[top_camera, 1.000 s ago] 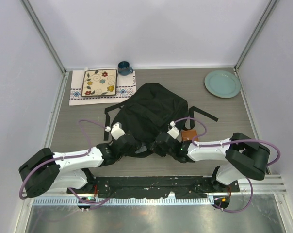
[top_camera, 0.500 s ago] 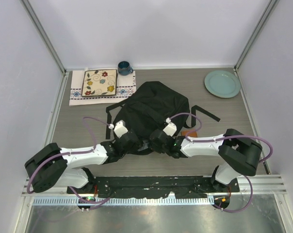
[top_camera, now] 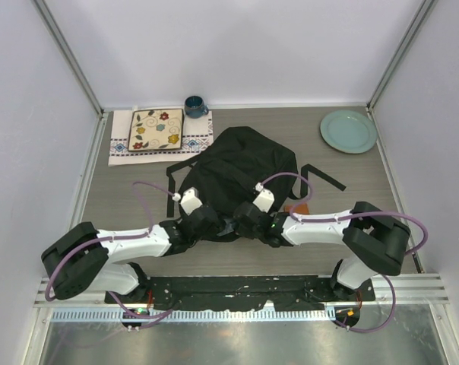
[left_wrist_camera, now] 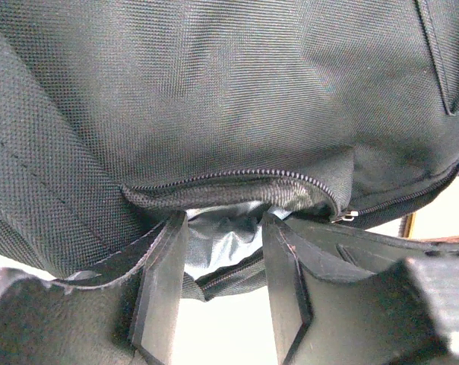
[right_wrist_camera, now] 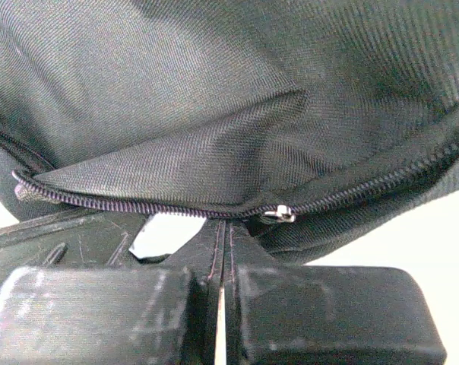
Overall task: Pack the student bag
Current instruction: Adjust the student bag at the center of the board.
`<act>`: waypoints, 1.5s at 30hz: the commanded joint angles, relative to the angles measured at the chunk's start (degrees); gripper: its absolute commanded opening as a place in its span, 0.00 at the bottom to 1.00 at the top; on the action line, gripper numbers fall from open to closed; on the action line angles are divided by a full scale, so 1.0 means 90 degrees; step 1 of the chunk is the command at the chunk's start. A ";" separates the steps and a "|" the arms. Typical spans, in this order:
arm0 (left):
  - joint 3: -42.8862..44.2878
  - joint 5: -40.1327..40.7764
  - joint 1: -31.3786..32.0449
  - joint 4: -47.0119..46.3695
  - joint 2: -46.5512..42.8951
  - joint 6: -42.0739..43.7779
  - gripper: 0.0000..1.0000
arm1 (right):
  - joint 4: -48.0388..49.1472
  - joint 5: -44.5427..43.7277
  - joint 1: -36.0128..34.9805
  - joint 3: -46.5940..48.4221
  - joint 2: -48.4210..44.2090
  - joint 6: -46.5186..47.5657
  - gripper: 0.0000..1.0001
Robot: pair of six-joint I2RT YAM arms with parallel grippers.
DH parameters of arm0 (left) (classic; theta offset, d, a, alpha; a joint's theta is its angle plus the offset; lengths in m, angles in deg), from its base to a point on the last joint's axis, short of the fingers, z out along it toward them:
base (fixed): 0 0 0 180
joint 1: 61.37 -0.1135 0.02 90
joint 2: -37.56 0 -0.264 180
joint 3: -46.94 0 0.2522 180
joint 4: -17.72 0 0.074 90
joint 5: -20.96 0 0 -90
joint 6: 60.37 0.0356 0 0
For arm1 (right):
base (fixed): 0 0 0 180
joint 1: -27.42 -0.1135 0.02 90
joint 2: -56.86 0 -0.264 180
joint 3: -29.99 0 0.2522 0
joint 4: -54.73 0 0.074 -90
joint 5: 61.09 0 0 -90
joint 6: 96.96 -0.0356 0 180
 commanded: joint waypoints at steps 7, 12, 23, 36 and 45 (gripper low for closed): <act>-0.0119 -0.0623 0.0080 0.0284 0.0329 -0.0105 0.47 | -0.1287 -0.0284 -0.0096 -0.1065 -0.1727 0.0084 0.01; -0.0129 -0.0652 0.0080 0.0303 0.0338 -0.0086 0.47 | -0.1297 -0.0450 -0.0096 -0.1446 -0.2391 -0.0053 0.01; -0.0129 -0.0700 0.0080 0.0284 0.0260 -0.0017 0.46 | -0.0712 -0.0382 -0.0086 -0.1388 -0.2890 0.0434 0.41; 0.0008 -0.0798 0.0090 0.0206 0.0426 0.0100 0.46 | -0.0067 0.0028 -0.0086 -0.0832 -0.1318 0.0337 0.45; -0.0227 -0.0486 0.0090 0.0673 0.0299 -0.0046 0.44 | -0.0340 -0.0401 0.0109 -0.0929 -0.1746 0.0738 0.00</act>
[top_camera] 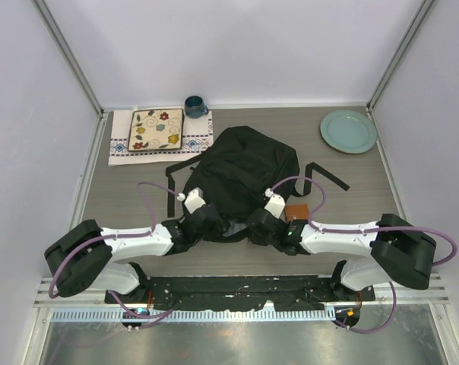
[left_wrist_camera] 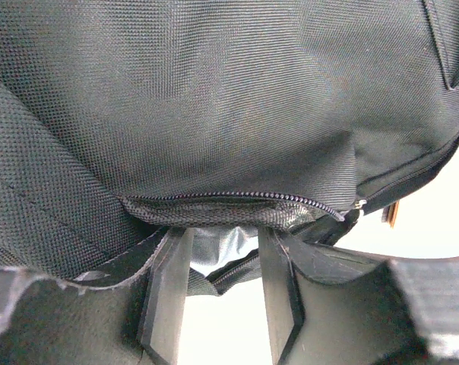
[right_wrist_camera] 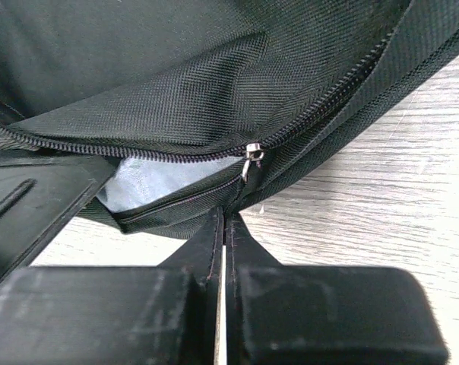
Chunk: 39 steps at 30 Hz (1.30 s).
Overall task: Pack the student bag
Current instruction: Adjust the student bag at the center of the board.
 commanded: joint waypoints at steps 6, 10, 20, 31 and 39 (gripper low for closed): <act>-0.0402 0.0366 0.0056 0.1534 -0.0034 -0.0108 0.35 | -0.0417 -0.0521 0.0529 -0.0070 -0.0923 0.0613 0.00; -0.0490 0.0474 0.0046 0.1632 -0.0093 -0.0156 0.35 | -0.0515 -0.0326 0.0802 -0.0138 -0.1090 0.0769 0.00; -0.0402 0.0474 0.0046 0.1672 -0.0015 -0.0166 0.34 | -0.0691 -0.0404 0.0978 -0.0138 -0.1314 0.0916 0.01; -0.0490 0.0532 0.0046 0.1730 -0.0005 -0.0215 0.34 | -0.0906 -0.0258 0.1564 -0.0070 -0.1598 0.1277 0.00; -0.0373 0.0474 0.0046 0.1661 0.0005 -0.0128 0.33 | -0.0448 0.0424 0.1565 -0.0167 -0.1530 0.1297 0.00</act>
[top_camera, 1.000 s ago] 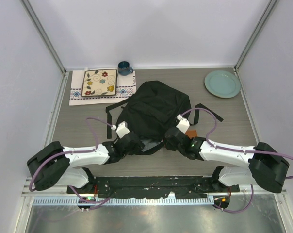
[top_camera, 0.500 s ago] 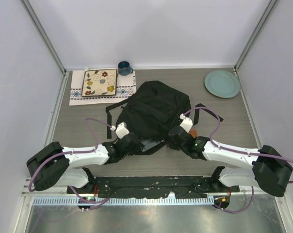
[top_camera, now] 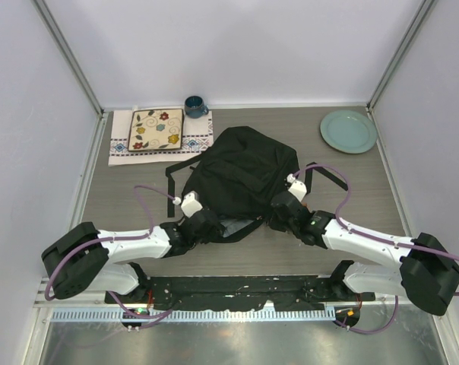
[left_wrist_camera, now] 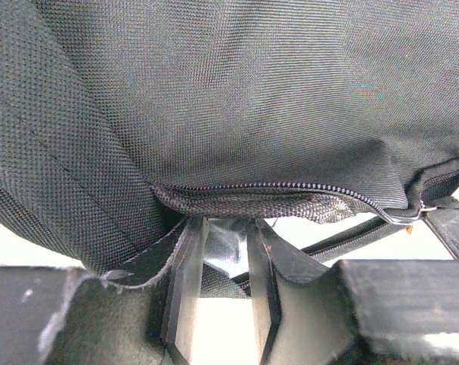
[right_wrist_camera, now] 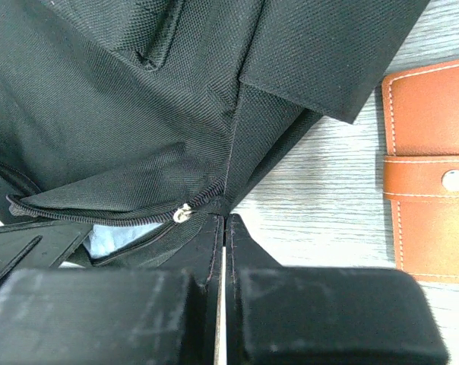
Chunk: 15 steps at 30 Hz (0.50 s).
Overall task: Pack the student bag
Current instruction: Adjust the student bag at the center of the board.
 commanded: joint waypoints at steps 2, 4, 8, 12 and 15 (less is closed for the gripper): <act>-0.0123 0.0134 0.0005 0.1327 0.0165 0.0288 0.34 | 0.0367 0.0307 0.0052 -0.0041 -0.0075 0.0158 0.01; -0.0074 0.0065 0.0005 0.1346 0.0039 0.0308 0.36 | 0.0397 0.0416 -0.0036 -0.0051 -0.0123 0.0090 0.00; -0.0093 0.0260 0.0005 0.1482 -0.0138 0.0318 0.42 | 0.0182 0.0113 -0.0066 -0.0119 -0.0289 0.0012 0.01; 0.0004 0.0212 0.0015 0.1698 -0.0196 0.0414 0.54 | 0.0357 0.0307 -0.0066 -0.0110 -0.0348 0.0050 0.00; 0.0044 0.0017 0.0083 0.1620 -0.0498 0.0580 0.69 | 0.0746 0.0717 -0.0144 -0.0197 -0.0348 0.0099 0.01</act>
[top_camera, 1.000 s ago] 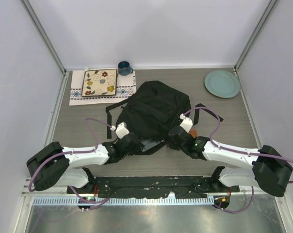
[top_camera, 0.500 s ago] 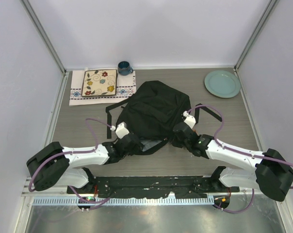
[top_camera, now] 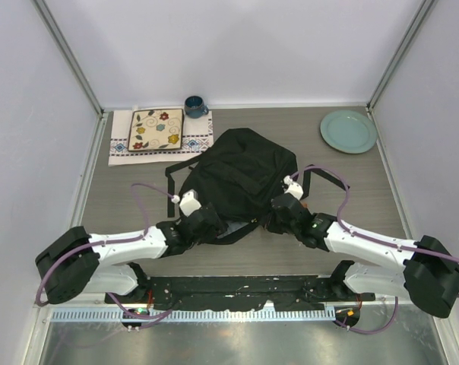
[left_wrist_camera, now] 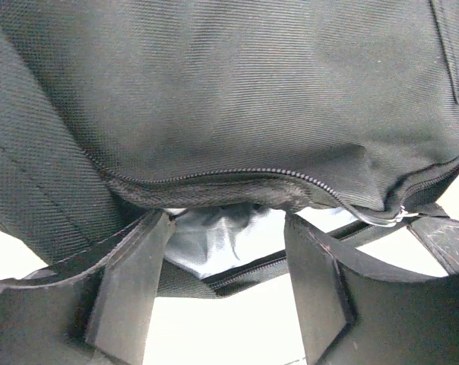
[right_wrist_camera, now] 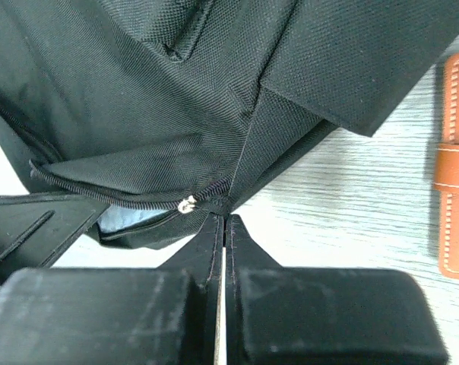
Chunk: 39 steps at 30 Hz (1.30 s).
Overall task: Pack the student bag
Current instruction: Adjust the student bag at the center of the board, then zip the student bag at the center of the board.
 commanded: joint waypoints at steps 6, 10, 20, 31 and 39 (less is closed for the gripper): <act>0.0217 -0.0193 0.0129 0.1541 -0.1154 0.0575 0.85 | 0.1219 0.1759 -0.0323 -0.0259 0.0017 0.0343 0.00; 0.0413 -0.0135 0.0129 0.2117 -0.1642 0.0418 0.92 | 0.1013 0.1973 -0.0608 -0.0308 -0.0090 0.0665 0.01; 0.0774 -0.0740 0.0129 0.2109 -0.1702 0.0184 0.97 | 0.0078 0.2765 -0.0891 -0.0591 -0.0820 0.0803 0.54; 0.1624 -0.0584 0.0422 0.2675 -0.1331 0.0545 0.96 | -0.1096 -0.0204 -0.0229 -0.0309 -0.2064 -0.0066 0.78; 0.2189 -0.0906 0.0871 0.1671 -0.0082 0.1637 0.85 | -0.0560 0.0508 0.1403 -0.0084 -0.1487 0.0314 0.78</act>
